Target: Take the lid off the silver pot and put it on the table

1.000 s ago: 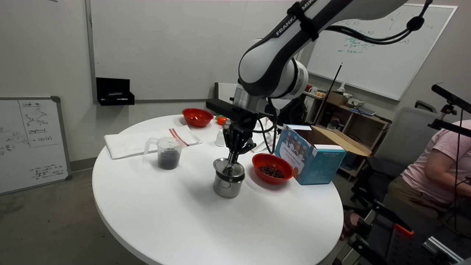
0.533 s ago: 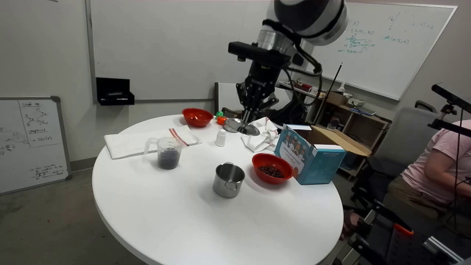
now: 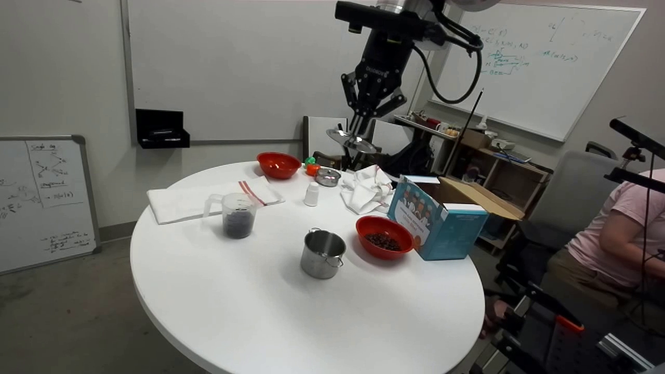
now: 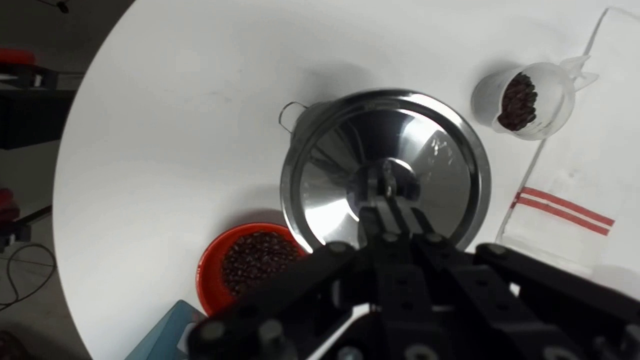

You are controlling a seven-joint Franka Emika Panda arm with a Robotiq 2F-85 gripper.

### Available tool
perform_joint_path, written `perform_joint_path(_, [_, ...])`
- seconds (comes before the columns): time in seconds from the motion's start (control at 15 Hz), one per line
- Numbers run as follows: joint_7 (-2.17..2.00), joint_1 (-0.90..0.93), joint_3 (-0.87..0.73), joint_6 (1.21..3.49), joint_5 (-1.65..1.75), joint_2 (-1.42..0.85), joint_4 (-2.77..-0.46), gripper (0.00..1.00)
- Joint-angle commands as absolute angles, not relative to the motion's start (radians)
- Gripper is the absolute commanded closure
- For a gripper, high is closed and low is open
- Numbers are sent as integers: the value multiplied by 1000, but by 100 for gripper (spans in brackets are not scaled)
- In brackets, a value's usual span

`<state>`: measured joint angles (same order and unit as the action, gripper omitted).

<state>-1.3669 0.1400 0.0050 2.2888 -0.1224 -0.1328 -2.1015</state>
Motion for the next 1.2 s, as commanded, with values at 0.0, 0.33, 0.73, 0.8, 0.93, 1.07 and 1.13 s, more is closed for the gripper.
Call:
perform_joint_path(0.0, [-1423,149,24,2257,-67,-324,-1878,100])
perform_joint_path(0.33, [-1486,176,-7,2193,-36,-548,-1627,100])
perform_joint_path(0.73, [-1449,167,2,2261,-68,-478,-1742,100])
perform_joint_path(0.8, [-1445,155,5,2249,-88,-493,-1726,100])
perform_joint_path(0.93, [-1441,134,1,2256,-116,-501,-1719,100])
perform_joint_path(1.07, [-1433,104,-8,2255,-144,-506,-1711,100])
perform_joint_path(1.13, [-1438,93,-15,2261,-153,-510,-1706,100])
